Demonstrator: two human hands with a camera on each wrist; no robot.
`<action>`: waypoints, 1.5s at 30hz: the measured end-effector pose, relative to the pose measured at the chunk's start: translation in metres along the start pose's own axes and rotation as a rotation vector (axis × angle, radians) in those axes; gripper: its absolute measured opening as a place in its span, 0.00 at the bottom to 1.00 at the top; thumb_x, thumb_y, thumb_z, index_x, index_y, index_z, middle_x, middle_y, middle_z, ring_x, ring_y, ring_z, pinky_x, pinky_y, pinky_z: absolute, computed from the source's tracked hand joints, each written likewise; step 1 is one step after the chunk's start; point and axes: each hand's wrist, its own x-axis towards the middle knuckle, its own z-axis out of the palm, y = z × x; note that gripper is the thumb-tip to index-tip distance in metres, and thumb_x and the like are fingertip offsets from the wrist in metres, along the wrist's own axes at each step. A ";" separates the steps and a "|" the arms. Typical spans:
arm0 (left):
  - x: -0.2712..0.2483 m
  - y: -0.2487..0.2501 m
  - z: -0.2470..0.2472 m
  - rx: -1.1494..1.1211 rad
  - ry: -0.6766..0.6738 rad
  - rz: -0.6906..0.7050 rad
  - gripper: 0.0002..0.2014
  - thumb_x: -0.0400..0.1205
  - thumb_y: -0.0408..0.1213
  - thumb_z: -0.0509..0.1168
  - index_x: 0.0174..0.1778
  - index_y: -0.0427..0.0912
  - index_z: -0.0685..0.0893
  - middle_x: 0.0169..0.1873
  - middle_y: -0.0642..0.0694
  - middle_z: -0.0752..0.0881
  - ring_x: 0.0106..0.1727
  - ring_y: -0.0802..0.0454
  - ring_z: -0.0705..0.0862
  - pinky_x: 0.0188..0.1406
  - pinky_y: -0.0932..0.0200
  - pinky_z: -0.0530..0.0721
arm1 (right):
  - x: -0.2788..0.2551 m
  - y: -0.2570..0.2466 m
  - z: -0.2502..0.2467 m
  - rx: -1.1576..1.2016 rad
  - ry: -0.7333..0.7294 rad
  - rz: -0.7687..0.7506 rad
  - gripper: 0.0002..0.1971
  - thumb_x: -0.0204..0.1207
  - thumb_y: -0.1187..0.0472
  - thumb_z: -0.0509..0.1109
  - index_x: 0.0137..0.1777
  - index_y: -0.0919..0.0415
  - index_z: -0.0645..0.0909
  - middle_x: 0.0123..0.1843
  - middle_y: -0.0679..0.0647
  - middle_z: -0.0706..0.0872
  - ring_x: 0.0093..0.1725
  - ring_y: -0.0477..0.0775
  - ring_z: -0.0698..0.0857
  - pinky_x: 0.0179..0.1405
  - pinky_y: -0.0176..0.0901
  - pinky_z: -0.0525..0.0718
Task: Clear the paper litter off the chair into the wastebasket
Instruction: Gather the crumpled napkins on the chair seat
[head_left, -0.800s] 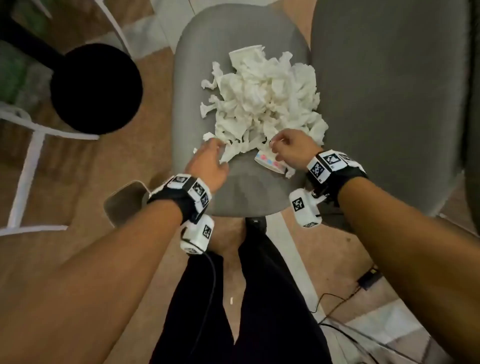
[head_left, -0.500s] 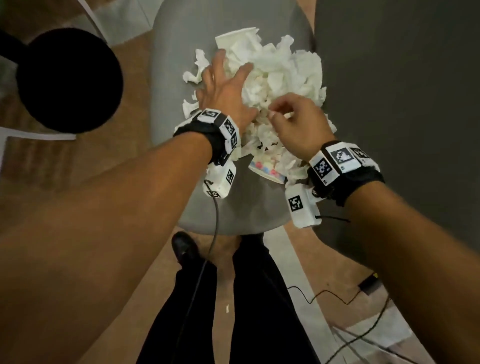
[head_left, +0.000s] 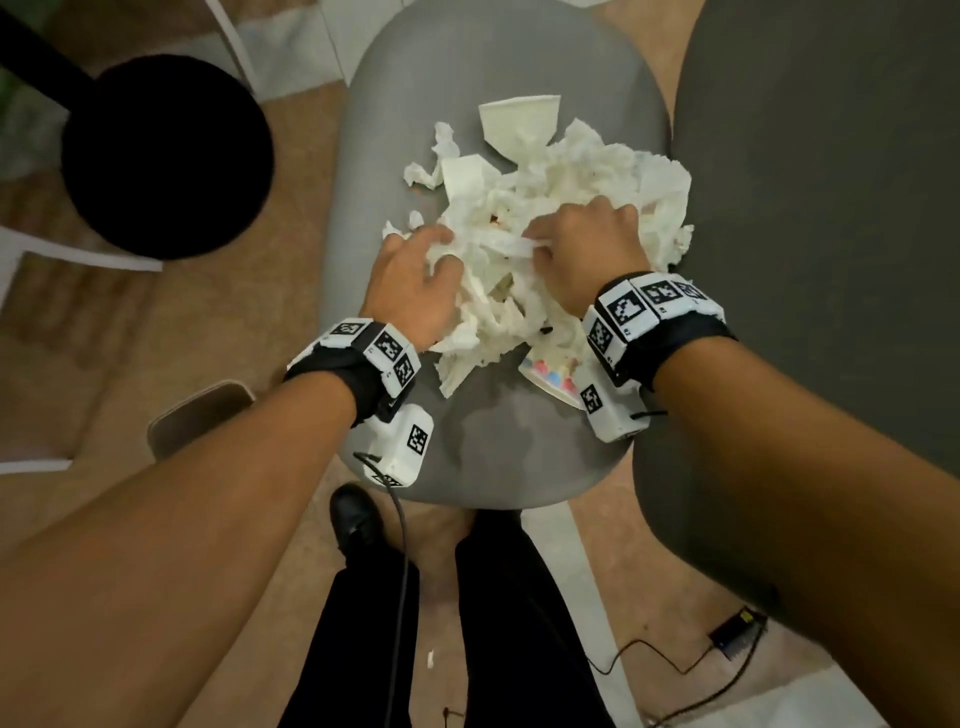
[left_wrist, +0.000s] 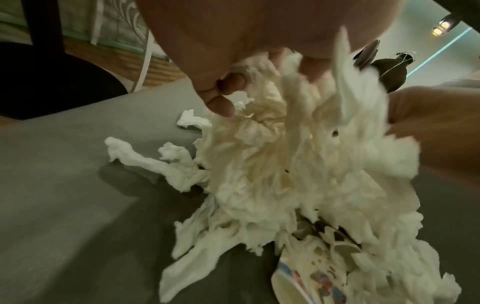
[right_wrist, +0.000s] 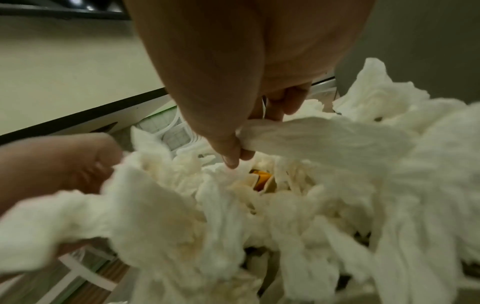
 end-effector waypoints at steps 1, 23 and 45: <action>0.000 -0.005 0.001 0.066 -0.013 -0.005 0.13 0.79 0.49 0.63 0.59 0.56 0.82 0.56 0.45 0.75 0.51 0.51 0.82 0.56 0.57 0.80 | -0.003 -0.001 0.005 0.044 0.005 -0.005 0.18 0.83 0.59 0.59 0.67 0.48 0.83 0.62 0.59 0.85 0.64 0.67 0.77 0.64 0.58 0.69; -0.020 -0.076 -0.012 -0.191 0.207 -0.015 0.17 0.75 0.44 0.68 0.60 0.48 0.80 0.57 0.50 0.85 0.56 0.53 0.83 0.57 0.55 0.82 | -0.036 -0.062 0.059 0.034 -0.020 -0.127 0.22 0.73 0.45 0.68 0.59 0.60 0.79 0.56 0.60 0.81 0.58 0.67 0.79 0.58 0.58 0.76; -0.045 -0.096 -0.021 0.177 0.024 -0.039 0.08 0.79 0.27 0.60 0.50 0.41 0.80 0.46 0.44 0.85 0.46 0.41 0.84 0.46 0.48 0.85 | -0.044 -0.044 0.023 0.702 0.137 0.092 0.24 0.75 0.61 0.65 0.71 0.45 0.71 0.55 0.51 0.87 0.51 0.54 0.85 0.49 0.47 0.84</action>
